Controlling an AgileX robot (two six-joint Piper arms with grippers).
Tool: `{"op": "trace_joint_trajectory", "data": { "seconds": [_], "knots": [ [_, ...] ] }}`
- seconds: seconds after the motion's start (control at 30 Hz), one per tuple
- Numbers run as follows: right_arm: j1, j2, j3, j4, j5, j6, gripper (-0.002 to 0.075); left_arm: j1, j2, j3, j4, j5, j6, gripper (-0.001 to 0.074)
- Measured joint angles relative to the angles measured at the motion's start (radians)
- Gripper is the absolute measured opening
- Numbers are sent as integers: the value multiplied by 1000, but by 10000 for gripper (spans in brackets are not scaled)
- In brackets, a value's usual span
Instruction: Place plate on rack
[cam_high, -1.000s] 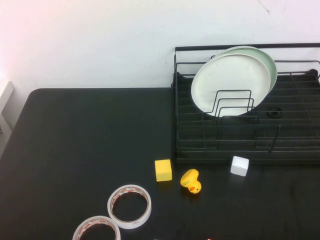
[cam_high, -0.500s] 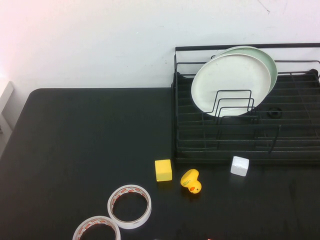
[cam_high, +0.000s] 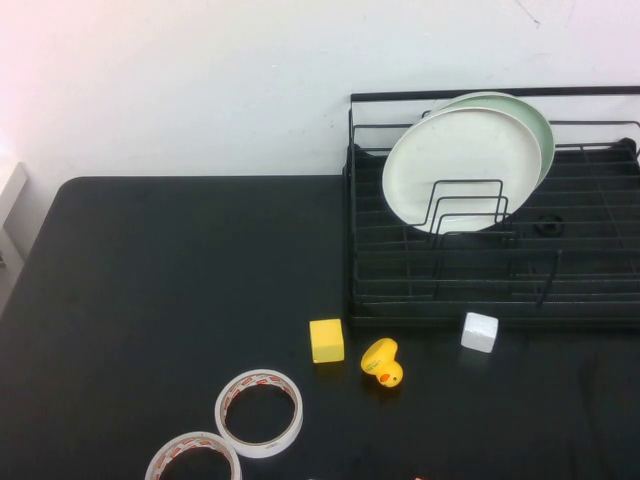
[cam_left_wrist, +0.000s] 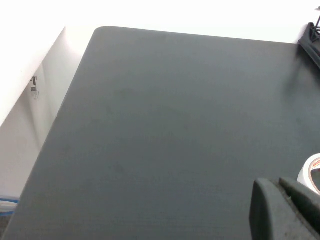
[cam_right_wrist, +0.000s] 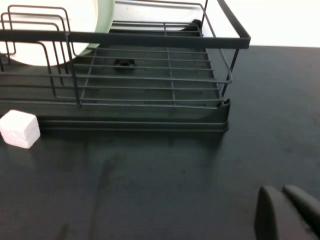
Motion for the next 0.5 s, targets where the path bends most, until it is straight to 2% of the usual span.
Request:
{"op": "trace_joint_trajectory", "data": {
  "seconds": [0.5],
  "knots": [
    [0, 0, 0, 0, 4, 0, -1, 0, 0, 0, 0, 0, 6, -1]
  ]
}}
